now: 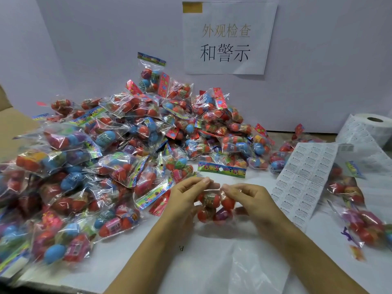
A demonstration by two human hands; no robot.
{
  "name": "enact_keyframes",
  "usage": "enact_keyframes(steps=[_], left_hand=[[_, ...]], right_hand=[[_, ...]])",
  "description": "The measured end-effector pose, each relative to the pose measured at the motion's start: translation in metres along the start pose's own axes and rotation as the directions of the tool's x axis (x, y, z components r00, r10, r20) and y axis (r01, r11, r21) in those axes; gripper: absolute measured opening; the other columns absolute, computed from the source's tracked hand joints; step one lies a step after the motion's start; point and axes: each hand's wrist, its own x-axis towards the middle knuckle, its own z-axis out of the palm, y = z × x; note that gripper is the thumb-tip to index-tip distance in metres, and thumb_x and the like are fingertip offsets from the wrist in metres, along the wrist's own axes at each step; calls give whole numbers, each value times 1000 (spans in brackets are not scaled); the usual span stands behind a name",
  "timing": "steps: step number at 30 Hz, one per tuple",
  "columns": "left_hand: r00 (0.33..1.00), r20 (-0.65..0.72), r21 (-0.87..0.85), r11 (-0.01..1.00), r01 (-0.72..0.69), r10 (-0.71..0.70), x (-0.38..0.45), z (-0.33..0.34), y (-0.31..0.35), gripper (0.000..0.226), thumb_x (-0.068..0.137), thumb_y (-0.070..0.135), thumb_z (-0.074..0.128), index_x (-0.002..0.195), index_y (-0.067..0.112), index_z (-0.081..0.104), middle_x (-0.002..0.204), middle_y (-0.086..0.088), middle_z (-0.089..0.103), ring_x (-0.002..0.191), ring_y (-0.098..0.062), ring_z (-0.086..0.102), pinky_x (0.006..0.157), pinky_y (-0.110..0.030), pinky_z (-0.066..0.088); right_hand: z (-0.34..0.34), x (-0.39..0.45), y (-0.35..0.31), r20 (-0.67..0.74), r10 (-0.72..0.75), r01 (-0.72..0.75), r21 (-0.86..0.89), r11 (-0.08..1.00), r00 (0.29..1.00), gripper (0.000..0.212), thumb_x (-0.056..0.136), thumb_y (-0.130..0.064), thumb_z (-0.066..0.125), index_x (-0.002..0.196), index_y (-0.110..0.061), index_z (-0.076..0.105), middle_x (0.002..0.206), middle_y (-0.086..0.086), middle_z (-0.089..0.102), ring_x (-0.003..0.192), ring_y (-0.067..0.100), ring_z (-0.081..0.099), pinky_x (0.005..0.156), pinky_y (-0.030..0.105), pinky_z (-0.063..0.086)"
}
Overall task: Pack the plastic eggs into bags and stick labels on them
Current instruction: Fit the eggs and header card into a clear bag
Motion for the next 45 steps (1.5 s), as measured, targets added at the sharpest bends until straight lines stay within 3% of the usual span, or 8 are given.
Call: enact_keyframes(steps=[3,9,11,17,29,33,40,45], left_hand=[[1000,-6,4,1000,-3,3,0,2,-1,18,75,33,78,82,17,81,94,-12,78,88,-23,75,80,-46,60],[1000,6,1,1000,30,-30,0,2,-1,21,77,36,76,83,17,83,94,-8,79,91,-15,75,79,-38,62],[999,3,29,999,31,-32,0,2,0,26,82,41,72,86,17,83,99,-9,79,94,-16,75,81,-40,61],[999,-11,17,999,38,-38,-1,1,2,27,85,44,66,89,23,83,104,-10,79,97,-24,76,78,-41,61],[993,58,63,993,102,-106,1,0,-2,34,79,42,82,98,14,79,104,-16,75,94,-30,73,87,-58,60],[988,99,12,993,122,-122,0,-1,-6,49,69,23,92,112,8,74,114,-25,73,101,-43,73,77,-44,61],[991,-129,-85,996,-33,22,6,-5,-3,65,64,20,91,119,3,63,96,-15,78,84,-31,77,70,-42,63],[977,-215,-215,976,-48,0,8,-7,1,48,67,24,82,110,6,70,113,-20,74,100,-39,74,67,-41,63]], right_hand=[[-1,0,-2,-52,-5,4,-9,1000,999,23,82,-36,78,88,-14,82,90,18,76,87,50,70,85,62,57],[1,0,-3,-84,8,-10,-26,1000,996,17,82,-31,80,85,-14,83,88,12,77,90,43,72,85,62,57],[1,-1,-2,-80,3,-5,-28,1000,997,26,76,-40,81,83,-15,82,87,17,76,82,47,68,78,54,58],[-1,-3,-8,-104,-40,46,51,998,994,42,59,-54,77,83,-20,83,89,6,78,74,5,66,59,20,49],[-8,4,-6,-174,23,37,336,941,984,26,69,-31,76,80,-8,82,83,8,76,73,14,71,62,26,58],[-12,6,-7,-179,59,31,464,885,982,23,69,-28,74,80,-9,80,85,10,76,74,16,73,62,25,59],[-10,7,-3,-172,130,-52,400,915,976,11,87,-13,73,88,-3,75,80,7,74,69,14,70,54,26,57],[-8,8,1,-180,82,-30,275,961,980,13,88,-19,73,89,-7,78,81,4,72,75,12,66,57,26,57]])
